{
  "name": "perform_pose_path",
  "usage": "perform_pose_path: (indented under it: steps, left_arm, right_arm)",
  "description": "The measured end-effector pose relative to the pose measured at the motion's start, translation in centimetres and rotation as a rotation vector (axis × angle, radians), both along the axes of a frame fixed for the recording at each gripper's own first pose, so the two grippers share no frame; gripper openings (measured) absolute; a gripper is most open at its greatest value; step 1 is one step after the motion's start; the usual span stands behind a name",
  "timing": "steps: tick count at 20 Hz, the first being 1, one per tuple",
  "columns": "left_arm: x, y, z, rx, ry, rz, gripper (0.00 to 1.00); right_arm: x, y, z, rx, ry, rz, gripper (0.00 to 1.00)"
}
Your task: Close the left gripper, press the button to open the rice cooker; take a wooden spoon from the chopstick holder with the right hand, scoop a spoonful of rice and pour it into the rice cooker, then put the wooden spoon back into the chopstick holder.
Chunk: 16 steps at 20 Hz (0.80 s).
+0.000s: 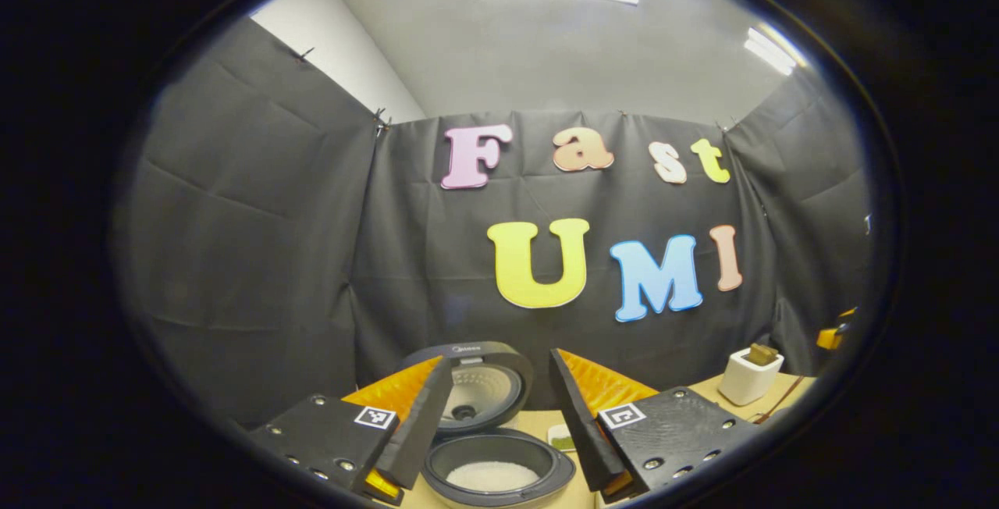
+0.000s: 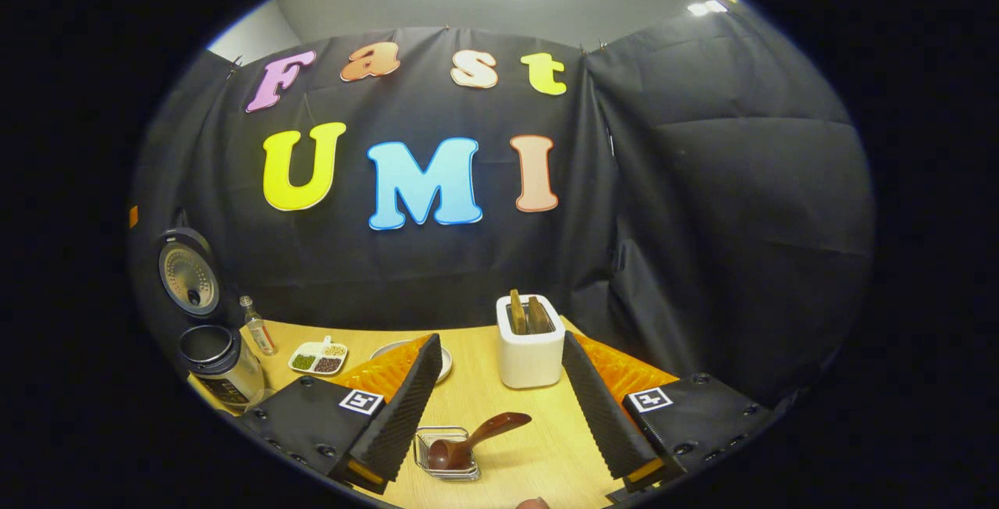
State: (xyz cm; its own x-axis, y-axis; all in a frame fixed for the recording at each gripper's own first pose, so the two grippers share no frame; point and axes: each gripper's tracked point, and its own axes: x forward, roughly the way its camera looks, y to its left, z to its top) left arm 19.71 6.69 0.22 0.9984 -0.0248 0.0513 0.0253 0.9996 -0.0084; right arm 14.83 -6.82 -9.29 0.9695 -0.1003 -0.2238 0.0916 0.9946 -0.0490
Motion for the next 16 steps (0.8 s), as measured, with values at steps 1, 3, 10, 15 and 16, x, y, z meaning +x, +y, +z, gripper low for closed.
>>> perform_pose_path:
  steps: [1, 3, 10, 15, 16]
  left_arm:
    - [1.0, 0.2, 0.5, 0.008, -0.005, 0.003, 0.79]
    - [3.2, 0.6, 1.2, 0.015, -0.02, 0.007, 0.79]
    - [12.8, 2.9, 0.2, 0.007, 0.006, 0.031, 0.79]
    - [18.4, 5.4, -3.0, 0.006, 0.07, 0.07, 0.79]
    - [19.0, 5.9, -3.8, 0.003, 0.085, 0.083, 0.79]
  right_arm:
    - [-0.1, 0.0, 0.7, -0.009, -0.014, -0.002, 0.98]
    - [-0.4, 0.1, 1.4, -0.021, -0.034, -0.012, 0.98]
    - [-0.7, 0.8, 0.9, -0.038, -0.043, -0.064, 0.98]
    - [-0.7, 1.6, 0.2, -0.045, -0.037, -0.087, 0.98]
    - [-0.7, 1.7, 0.1, -0.052, -0.036, -0.089, 0.98]
